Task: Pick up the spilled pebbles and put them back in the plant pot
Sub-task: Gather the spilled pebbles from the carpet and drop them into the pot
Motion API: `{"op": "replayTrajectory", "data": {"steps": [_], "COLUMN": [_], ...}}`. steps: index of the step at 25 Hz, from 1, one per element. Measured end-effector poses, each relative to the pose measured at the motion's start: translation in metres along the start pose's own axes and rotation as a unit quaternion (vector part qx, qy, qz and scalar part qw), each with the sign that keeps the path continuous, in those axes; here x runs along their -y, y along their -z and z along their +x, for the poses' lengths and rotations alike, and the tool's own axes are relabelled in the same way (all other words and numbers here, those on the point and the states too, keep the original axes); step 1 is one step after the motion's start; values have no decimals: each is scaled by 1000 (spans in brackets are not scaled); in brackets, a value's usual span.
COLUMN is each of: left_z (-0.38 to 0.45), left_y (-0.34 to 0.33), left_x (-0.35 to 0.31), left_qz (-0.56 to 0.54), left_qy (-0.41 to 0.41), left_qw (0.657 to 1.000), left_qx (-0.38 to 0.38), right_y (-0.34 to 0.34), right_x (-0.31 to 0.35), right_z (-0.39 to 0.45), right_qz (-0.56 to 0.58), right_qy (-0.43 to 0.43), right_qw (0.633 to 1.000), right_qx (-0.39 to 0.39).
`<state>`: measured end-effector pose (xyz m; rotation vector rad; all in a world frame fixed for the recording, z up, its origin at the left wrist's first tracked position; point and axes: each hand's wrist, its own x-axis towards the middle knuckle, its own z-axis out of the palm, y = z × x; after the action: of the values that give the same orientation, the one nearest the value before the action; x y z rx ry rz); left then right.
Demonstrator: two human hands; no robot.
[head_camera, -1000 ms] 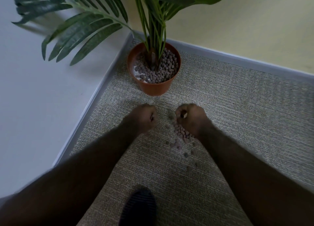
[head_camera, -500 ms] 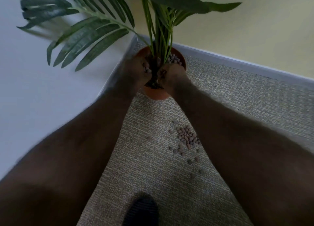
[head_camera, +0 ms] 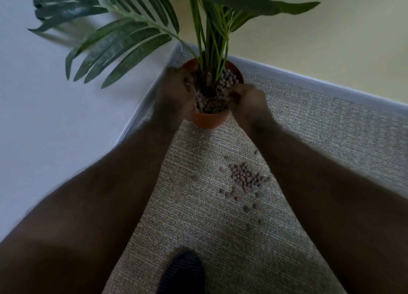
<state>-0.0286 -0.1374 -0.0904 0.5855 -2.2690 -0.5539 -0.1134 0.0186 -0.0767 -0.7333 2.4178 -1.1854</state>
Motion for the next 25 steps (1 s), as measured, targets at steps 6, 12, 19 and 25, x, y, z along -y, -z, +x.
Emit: {"op": "replayTrajectory", "data": {"steps": [6, 12, 19, 25], "left_z": [-92, -164, -189, -184], "left_y": [-1, -20, -27, -35], "left_x": [33, 29, 14, 10], "left_qz": [39, 114, 183, 184], "left_qy": [81, 144, 42, 39], "left_qw": [972, 830, 787, 794], "left_qx": [216, 527, 588, 578], "right_y": [25, -4, -25, -43], "right_x": [-110, -177, -172, -156], "right_z": [-51, -117, -138, -147], "right_qz": [-134, -290, -263, -308], "right_qy": [-136, -177, -145, -112], "right_qw": [981, 919, 938, 927], "right_qx": [34, 201, 175, 180]}}
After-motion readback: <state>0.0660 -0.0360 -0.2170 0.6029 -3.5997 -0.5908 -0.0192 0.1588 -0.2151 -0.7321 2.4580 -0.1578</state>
